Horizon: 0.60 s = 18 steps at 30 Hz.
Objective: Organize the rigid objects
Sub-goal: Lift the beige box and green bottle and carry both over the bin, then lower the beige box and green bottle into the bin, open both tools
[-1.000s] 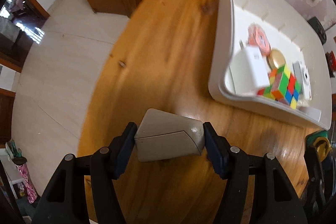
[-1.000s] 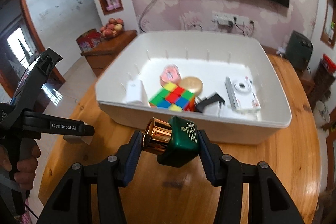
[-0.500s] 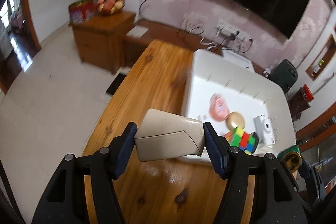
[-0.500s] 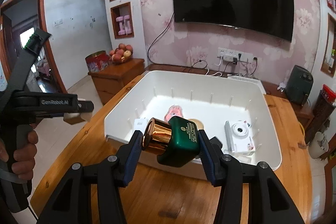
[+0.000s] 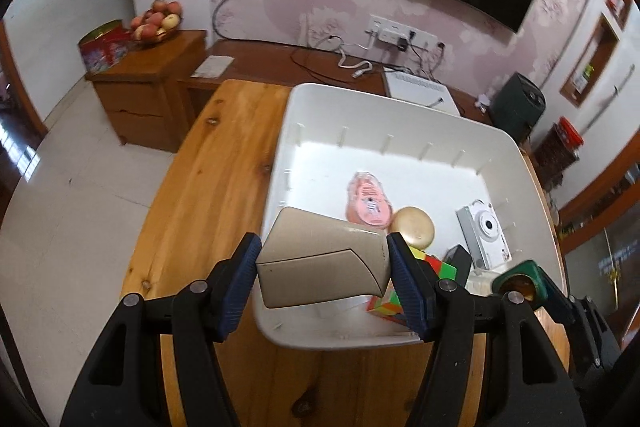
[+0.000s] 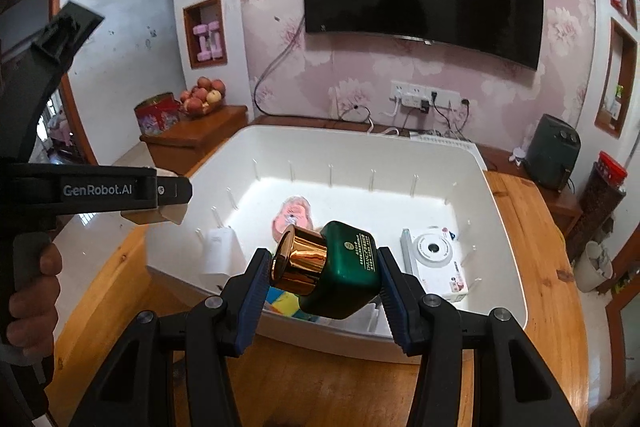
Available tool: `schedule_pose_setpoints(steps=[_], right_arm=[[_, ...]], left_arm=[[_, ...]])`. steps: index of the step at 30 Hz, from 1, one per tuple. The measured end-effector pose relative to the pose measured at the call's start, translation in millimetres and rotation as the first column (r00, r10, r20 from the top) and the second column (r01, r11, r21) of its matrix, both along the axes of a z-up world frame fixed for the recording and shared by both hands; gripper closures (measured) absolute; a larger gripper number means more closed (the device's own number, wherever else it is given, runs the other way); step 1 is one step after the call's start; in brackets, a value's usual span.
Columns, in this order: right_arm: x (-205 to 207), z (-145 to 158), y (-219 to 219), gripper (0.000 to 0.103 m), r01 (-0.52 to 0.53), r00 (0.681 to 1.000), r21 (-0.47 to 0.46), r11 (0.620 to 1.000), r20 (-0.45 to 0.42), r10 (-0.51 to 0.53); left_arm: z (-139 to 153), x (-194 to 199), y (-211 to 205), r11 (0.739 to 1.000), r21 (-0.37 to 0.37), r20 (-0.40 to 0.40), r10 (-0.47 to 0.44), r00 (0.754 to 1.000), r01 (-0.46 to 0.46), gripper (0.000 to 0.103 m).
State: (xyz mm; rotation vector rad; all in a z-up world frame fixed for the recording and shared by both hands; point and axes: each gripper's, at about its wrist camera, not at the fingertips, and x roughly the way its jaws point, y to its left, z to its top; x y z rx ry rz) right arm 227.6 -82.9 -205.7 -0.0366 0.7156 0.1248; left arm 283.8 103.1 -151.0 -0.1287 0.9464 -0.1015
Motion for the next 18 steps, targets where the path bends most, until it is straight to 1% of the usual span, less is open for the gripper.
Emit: schedule_pose_setpoints(steps=[3,5,7,8,9,11,12,13,16,18], right_arm=[[4.7,-5.7,-1.3,0.05,0.021,0.999,-0.002,1.0,-0.036,-0.021],[4.9,-5.4,-1.0,0.048,0.032,0.999,-0.001,0.999,-0.034,-0.032],[4.1,-1.9,1.4,0.034,0.053,0.998,-0.012,0.999,-0.02,-0.053],[2.8,-0.3,3.0,0.022,0.066,0.998,-0.02,0.998,-0.016,-0.066],[2.7,0.1,3.3,0.02,0.076,0.997,-0.026,0.997,-0.014,-0.076],[3.1,0.7,5.6,0.02,0.099,0.995,-0.045,0.994,-0.02,-0.1],[3.1,0.6,8.7,0.02,0.117,0.993,-0.063,0.991,-0.029,-0.119],[3.2,0.4,10.3,0.02,0.13,0.991,-0.076,0.989,-0.033,-0.133],[-2.5,2.7,16.9,0.02,0.179,0.983,-0.108,0.978,-0.023,-0.182],[-7.3,4.9,22.8,0.02,0.209,0.977,-0.111,0.972,-0.015,-0.212]], left_arm=[[-2.2,5.3,-7.1,0.999,0.009,-0.013,-0.04,0.999,0.04,0.035],[-5.1,9.4,-10.2,0.997,0.008,-0.041,-0.07,0.997,0.071,0.035],[-5.1,11.3,-10.4,0.996,0.008,-0.049,-0.087,0.995,0.088,0.035],[-4.7,11.6,-10.3,0.995,0.007,-0.049,-0.095,0.994,0.096,0.035],[-3.6,12.0,-9.9,0.994,0.007,-0.05,-0.105,0.993,0.106,0.035],[-1.5,10.2,-7.7,0.993,0.006,-0.046,-0.12,0.992,0.121,0.029],[1.1,8.3,-5.6,0.991,0.003,-0.037,-0.132,0.991,0.132,0.022],[2.9,6.2,-4.2,0.99,-0.002,-0.028,-0.14,0.99,0.14,0.02],[9.9,-1.2,3.7,0.985,-0.001,-0.004,-0.172,0.985,0.172,0.02],[13.4,-6.5,11.1,0.982,-0.004,0.003,-0.19,0.982,0.19,0.02]])
